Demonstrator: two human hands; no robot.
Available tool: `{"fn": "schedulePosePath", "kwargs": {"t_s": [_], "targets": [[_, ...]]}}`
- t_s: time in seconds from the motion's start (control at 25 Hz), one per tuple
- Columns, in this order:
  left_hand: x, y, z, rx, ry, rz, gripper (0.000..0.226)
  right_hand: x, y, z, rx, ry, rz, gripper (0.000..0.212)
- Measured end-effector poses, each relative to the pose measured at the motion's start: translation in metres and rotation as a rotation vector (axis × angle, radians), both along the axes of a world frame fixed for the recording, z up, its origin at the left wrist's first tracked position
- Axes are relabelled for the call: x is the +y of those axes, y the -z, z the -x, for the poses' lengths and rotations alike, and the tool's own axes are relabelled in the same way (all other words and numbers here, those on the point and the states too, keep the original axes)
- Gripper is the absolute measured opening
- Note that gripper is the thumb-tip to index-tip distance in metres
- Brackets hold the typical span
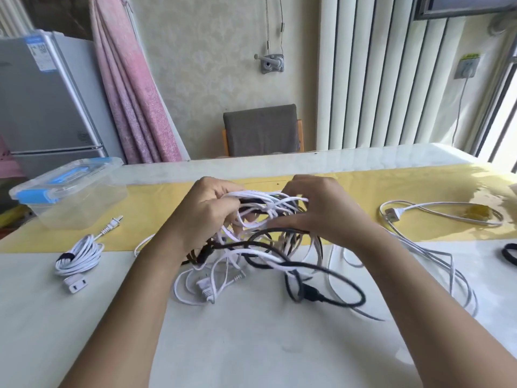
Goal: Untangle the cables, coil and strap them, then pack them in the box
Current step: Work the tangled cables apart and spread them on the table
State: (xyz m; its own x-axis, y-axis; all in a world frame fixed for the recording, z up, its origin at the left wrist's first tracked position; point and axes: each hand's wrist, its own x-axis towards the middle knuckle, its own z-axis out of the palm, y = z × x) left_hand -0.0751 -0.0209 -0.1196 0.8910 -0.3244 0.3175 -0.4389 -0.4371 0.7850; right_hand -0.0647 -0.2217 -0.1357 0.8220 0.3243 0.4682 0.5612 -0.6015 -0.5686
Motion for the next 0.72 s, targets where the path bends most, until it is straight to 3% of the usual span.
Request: {"fn": "schedulePosePath", "kwargs": {"t_s": [0.12, 0.24, 0.4, 0.52, 0.64, 0.72], "targets": [[-0.002, -0.001, 0.005, 0.267, 0.197, 0.054, 0.023, -0.005, 0.005, -0.007, -0.138, 0.154, 0.041, 0.036], [-0.005, 0.004, 0.005, 0.400, 0.276, 0.107, 0.030, 0.001, 0.007, -0.004, -0.196, 0.214, 0.091, 0.040], [-0.019, 0.011, -0.008, 0.470, -0.092, 0.415, 0.046, 0.007, 0.003, 0.000, -0.305, 0.255, 0.146, 0.037], [-0.028, 0.018, -0.016, 0.342, -0.359, 0.539, 0.041, 0.011, 0.003, 0.002, -0.376, 0.196, 0.143, 0.021], [-0.028, 0.020, -0.019, 0.202, -0.484, 0.641, 0.042, 0.014, 0.004, 0.001, -0.458, 0.164, 0.058, 0.032], [-0.023, 0.012, -0.020, 0.163, -0.541, 0.872, 0.040, 0.015, 0.001, 0.002, -0.555, 0.193, 0.023, 0.036]]}}
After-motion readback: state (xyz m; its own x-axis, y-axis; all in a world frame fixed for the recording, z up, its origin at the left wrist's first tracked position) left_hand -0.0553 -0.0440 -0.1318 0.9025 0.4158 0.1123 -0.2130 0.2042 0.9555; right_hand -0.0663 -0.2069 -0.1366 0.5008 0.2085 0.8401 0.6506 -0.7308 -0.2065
